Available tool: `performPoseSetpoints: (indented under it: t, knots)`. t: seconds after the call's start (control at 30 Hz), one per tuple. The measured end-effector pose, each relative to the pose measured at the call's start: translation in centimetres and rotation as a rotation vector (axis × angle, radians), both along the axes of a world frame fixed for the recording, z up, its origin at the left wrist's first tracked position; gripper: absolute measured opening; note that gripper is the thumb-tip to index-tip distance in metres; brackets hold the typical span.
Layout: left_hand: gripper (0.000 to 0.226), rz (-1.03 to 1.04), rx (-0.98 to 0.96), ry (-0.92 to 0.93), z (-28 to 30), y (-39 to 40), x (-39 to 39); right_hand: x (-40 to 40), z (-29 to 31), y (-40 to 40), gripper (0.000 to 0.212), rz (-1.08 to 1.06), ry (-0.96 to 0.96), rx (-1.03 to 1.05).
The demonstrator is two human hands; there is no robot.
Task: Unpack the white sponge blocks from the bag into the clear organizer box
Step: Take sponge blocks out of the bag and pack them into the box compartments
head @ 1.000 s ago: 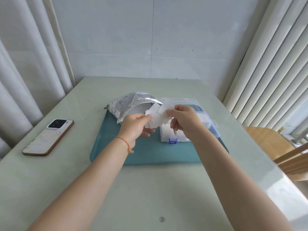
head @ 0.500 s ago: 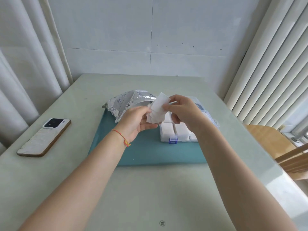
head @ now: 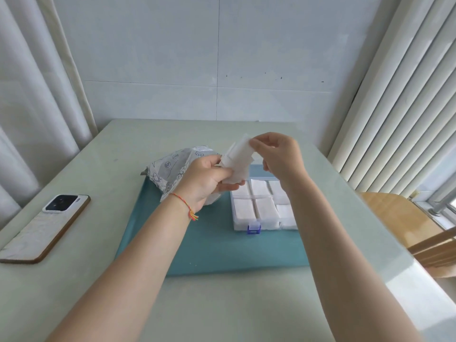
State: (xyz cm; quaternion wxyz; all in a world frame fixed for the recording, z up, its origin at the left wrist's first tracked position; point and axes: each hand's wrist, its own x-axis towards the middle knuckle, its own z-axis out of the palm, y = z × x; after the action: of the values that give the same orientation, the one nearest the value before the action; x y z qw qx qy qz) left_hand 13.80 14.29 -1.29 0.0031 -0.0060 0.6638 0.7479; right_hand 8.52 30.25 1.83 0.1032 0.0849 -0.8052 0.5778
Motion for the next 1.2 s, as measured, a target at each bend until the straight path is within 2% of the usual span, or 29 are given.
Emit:
performPoseSetpoints:
  t: [0.1,0.17,0.23,0.3,0.4,0.5,0.63,0.7,0.83,0.93,1.03,1.1,1.2]
  knots:
    - [0.021,0.005,0.022,-0.010,-0.4,0.0,-0.2,-0.4,-0.4,0.6,0.009,0.024,-0.108,-0.177]
    - [0.023,-0.013,0.068,-0.017,-0.4,0.2,-0.1,-0.5,-0.3,1.0,0.012,0.135,-0.204,-0.345]
    - [0.024,-0.033,0.141,-0.030,-0.2,0.2,0.0,-0.6,-0.2,1.1,0.013,0.269,-0.276,-0.415]
    - [0.024,-0.030,0.216,-0.044,0.3,0.1,0.0,-0.4,-0.3,0.6,0.015,0.301,-0.289,-0.292]
    - [0.031,-0.032,0.364,-0.103,1.0,0.0,0.1,0.0,-0.6,-0.2,0.014,0.196,-0.223,-0.077]
    - [0.036,-0.067,0.432,-0.131,1.3,-0.2,0.3,0.0,-0.6,-0.4,0.012,0.185,-0.167,-0.102]
    - [0.027,-0.071,0.363,-0.084,1.3,0.0,0.7,0.2,-0.3,-0.5,0.011,0.211,-0.115,-0.117]
    - [0.026,-0.109,0.403,-0.075,1.4,0.1,0.9,0.4,-0.3,-0.7,0.016,0.267,-0.105,-0.114]
    - [0.030,-0.233,0.554,-0.201,1.9,-0.2,1.2,1.0,-0.1,-0.7,0.009,0.411,-0.105,-0.138]
    - [0.032,-0.260,0.516,-0.240,1.5,-0.5,1.1,1.1,-0.1,-0.8,0.009,0.432,-0.085,-0.047]
    - [0.032,-0.266,0.495,-0.277,1.2,-0.6,0.9,1.4,0.3,-0.8,0.027,0.414,-0.031,0.166]
    - [0.030,-0.268,0.512,-0.286,1.0,-0.7,0.8,1.9,0.6,-0.9,0.055,0.467,-0.033,0.320]
    - [0.042,-0.292,0.606,-0.305,0.7,-0.8,0.5,2.7,0.5,-1.6,0.095,0.512,-0.009,0.559]
